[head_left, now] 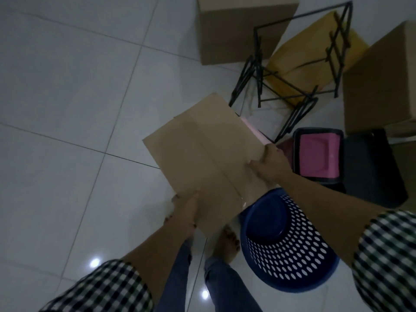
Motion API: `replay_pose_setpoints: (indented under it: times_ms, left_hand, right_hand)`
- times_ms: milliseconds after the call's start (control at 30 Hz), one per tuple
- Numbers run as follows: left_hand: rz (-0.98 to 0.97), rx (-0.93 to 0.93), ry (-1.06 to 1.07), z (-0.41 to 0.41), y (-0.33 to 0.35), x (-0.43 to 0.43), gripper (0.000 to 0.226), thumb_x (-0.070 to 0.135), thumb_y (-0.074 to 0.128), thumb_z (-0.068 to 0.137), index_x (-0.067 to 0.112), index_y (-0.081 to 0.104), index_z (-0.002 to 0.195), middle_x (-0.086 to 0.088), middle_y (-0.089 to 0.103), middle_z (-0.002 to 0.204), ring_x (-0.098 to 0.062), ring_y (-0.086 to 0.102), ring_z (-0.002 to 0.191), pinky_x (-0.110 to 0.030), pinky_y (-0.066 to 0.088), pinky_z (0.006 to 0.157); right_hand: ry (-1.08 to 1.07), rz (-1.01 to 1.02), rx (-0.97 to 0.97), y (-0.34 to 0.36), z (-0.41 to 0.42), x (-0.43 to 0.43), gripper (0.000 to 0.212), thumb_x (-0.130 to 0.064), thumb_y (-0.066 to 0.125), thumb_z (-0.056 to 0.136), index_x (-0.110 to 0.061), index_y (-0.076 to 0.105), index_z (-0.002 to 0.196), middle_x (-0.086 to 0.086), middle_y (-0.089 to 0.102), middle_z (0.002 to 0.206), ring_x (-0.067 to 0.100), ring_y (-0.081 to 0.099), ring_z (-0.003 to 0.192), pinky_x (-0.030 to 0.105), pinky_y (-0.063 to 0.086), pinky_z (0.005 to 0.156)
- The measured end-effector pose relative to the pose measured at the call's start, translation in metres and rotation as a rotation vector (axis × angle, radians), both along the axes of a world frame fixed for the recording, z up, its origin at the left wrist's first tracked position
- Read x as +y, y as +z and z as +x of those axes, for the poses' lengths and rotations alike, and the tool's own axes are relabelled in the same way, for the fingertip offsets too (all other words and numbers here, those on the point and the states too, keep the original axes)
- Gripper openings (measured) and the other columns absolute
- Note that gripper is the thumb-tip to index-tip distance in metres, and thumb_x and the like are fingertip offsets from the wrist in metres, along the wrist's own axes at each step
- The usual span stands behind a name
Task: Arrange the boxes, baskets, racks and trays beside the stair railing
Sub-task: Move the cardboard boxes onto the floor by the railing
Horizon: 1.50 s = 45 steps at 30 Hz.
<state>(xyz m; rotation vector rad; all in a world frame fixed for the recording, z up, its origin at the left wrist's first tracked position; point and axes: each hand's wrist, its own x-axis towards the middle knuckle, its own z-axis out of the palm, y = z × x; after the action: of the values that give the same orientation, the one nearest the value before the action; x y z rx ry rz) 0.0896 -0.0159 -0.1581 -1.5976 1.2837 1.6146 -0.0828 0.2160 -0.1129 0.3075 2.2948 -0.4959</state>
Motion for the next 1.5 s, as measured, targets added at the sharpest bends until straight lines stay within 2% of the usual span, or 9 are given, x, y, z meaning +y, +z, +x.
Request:
replay_pose_setpoints:
  times_ms: [100,200,333,633,733,933,1033,1167,1500]
  left_hand:
    - [-0.052,0.102,0.056,-0.022,0.078,-0.031,0.079,0.038,0.068,0.088,0.026,0.019,0.148,-0.004,0.045,0.135,-0.030,0.049,0.120,-0.051,0.044,0.104]
    - [-0.089,0.150,0.087,-0.027,0.115,-0.070,0.078,0.041,0.069,0.088,0.028,0.019,0.148,-0.001,0.047,0.134,-0.027,0.049,0.119,-0.051,0.041,0.106]
    - [-0.173,0.259,0.035,-0.025,0.167,-0.124,0.085,0.045,0.072,0.084,0.026,0.020,0.148,-0.003,0.045,0.142,-0.028,0.050,0.123,-0.051,0.043,0.105]
    - [-0.272,0.409,-0.001,-0.006,0.293,-0.262,0.087,0.046,0.073,0.081,0.026,0.022,0.150,0.001,0.045,0.142,-0.026,0.049,0.125,-0.050,0.042,0.106]
    - [-0.305,0.414,-0.007,0.003,0.332,-0.308,0.106,0.062,0.075,0.063,0.029,0.021,0.149,-0.001,0.045,0.142,-0.027,0.051,0.123,-0.050,0.045,0.104]
    - [-0.384,0.364,0.033,0.015,0.367,-0.400,0.113,0.070,0.068,0.051,0.033,0.021,0.148,-0.003,0.043,0.143,-0.029,0.049,0.125,-0.052,0.044,0.103]
    - [-0.414,0.365,0.080,0.013,0.376,-0.446,0.110,0.067,0.069,0.055,0.030,0.022,0.148,-0.003,0.044,0.142,-0.028,0.050,0.123,-0.051,0.045,0.103]
    - [-0.453,0.346,0.139,-0.005,0.376,-0.514,0.109,0.064,0.070,0.056,0.027,0.024,0.147,-0.002,0.044,0.141,-0.027,0.051,0.122,-0.051,0.046,0.102]
    - [-0.495,0.250,0.360,-0.073,0.350,-0.694,0.110,0.062,0.070,0.053,0.025,0.025,0.147,-0.004,0.048,0.139,-0.031,0.051,0.122,-0.053,0.044,0.103]
  right_hand:
    - [0.023,-0.080,0.025,0.049,-0.007,-0.040,0.092,-0.070,0.065,0.073,-0.013,0.036,0.139,0.011,0.055,0.129,0.031,0.056,0.111,0.041,0.050,0.091]
    - [0.035,-0.131,0.026,0.089,-0.012,-0.072,0.077,-0.051,0.069,0.087,-0.010,0.034,0.142,0.011,0.056,0.133,0.031,0.056,0.116,0.031,0.044,0.089]
    - [0.047,-0.182,0.057,0.148,-0.006,-0.116,0.078,-0.051,0.070,0.086,-0.014,0.033,0.144,0.011,0.055,0.138,0.031,0.054,0.121,0.036,0.043,0.098]
    - [0.021,-0.255,0.176,0.276,0.026,-0.241,0.081,-0.049,0.071,0.085,-0.016,0.031,0.146,0.012,0.053,0.141,0.033,0.054,0.124,0.042,0.045,0.103]
    - [0.026,-0.274,0.203,0.305,0.034,-0.290,0.081,-0.049,0.073,0.083,-0.016,0.032,0.145,0.013,0.053,0.141,0.036,0.053,0.124,0.047,0.044,0.104]
    - [0.062,-0.324,0.180,0.335,0.036,-0.388,0.091,-0.053,0.075,0.080,-0.011,0.031,0.148,0.013,0.054,0.140,0.037,0.053,0.124,0.044,0.045,0.101]
    - [0.127,-0.338,0.166,0.337,0.022,-0.441,0.086,-0.059,0.075,0.077,-0.010,0.042,0.140,0.012,0.058,0.134,0.034,0.056,0.119,0.043,0.048,0.097]
    - [0.213,-0.375,0.162,0.334,-0.014,-0.521,0.078,-0.055,0.075,0.079,-0.010,0.044,0.135,0.011,0.059,0.129,0.033,0.057,0.115,0.036,0.046,0.086]
    - [0.413,-0.422,0.064,0.305,-0.128,-0.752,0.084,-0.052,0.075,0.081,-0.012,0.036,0.144,0.011,0.053,0.138,0.033,0.054,0.121,0.043,0.047,0.096]
